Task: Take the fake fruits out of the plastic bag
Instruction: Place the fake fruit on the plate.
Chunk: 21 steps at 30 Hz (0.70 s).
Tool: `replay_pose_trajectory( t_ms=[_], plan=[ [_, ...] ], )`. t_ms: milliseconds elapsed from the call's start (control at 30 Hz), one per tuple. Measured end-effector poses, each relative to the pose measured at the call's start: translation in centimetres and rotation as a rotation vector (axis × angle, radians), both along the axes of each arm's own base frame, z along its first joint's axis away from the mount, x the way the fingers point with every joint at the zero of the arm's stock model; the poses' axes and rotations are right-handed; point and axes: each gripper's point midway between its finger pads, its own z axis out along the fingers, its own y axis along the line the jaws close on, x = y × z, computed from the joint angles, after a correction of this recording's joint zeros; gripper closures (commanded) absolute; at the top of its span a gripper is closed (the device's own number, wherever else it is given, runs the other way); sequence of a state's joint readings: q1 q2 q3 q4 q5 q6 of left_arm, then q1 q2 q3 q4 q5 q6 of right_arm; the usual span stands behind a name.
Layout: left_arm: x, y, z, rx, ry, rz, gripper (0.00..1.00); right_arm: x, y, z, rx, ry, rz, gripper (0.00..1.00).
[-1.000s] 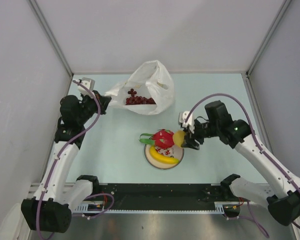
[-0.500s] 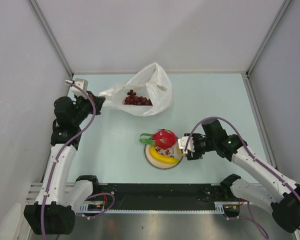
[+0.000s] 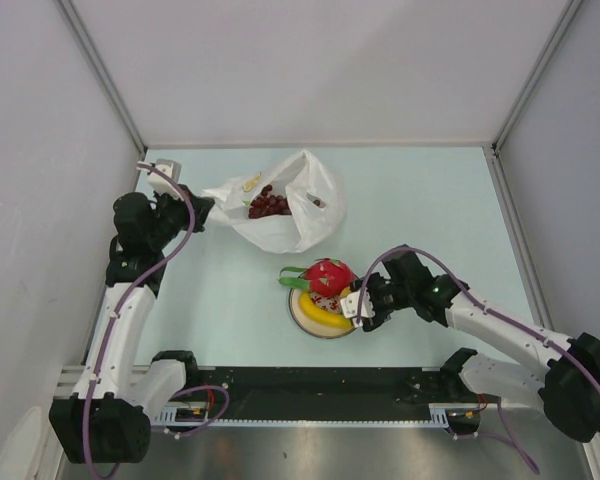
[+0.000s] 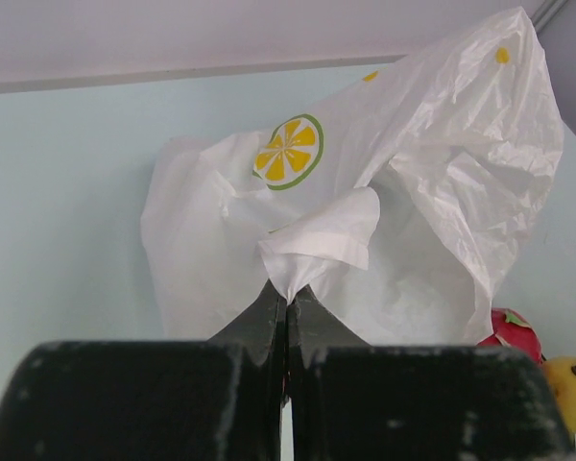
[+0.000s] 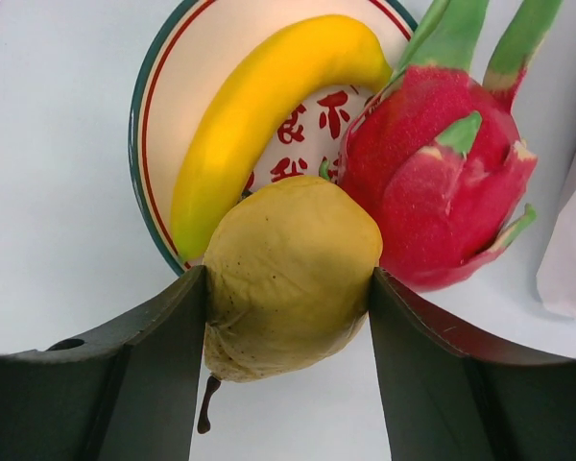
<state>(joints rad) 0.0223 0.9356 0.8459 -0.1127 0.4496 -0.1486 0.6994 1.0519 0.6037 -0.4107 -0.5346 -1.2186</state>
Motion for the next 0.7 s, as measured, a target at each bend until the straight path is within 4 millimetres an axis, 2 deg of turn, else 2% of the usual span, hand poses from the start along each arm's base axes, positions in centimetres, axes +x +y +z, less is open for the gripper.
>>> replay_pose_trajectory(
  t_ms=[333, 533, 600, 633, 667, 700],
  plan=[
    [0.5, 0.2, 0.0, -0.001, -0.008, 0.005, 1.0, -1.9, 1.6, -1.4, -0.015, -0.042, 0.08, 0.68],
    [0.6, 0.1, -0.1, -0.006, -0.004, 0.001, 1.0, -1.8, 2.3, -1.7, -0.018, -0.048, 0.065, 0.62],
    [0.7, 0.1, -0.1, -0.01, -0.003, 0.001, 1.0, -1.6, 2.3, -1.9, -0.022, -0.053, 0.056, 0.55],
    [0.7, 0.1, -0.1, -0.01, -0.003, 0.001, 1.0, -1.5, 2.3, -1.9, -0.022, -0.055, 0.054, 0.4],
    [0.7, 0.1, -0.1, -0.01, -0.003, 0.001, 1.0, -1.5, 2.4, -1.8, -0.02, -0.058, 0.055, 0.16],
    [0.7, 0.1, -0.1, -0.01, -0.004, 0.001, 1.0, -1.5, 2.4, -1.8, -0.02, -0.061, 0.057, 0.07]
  ],
)
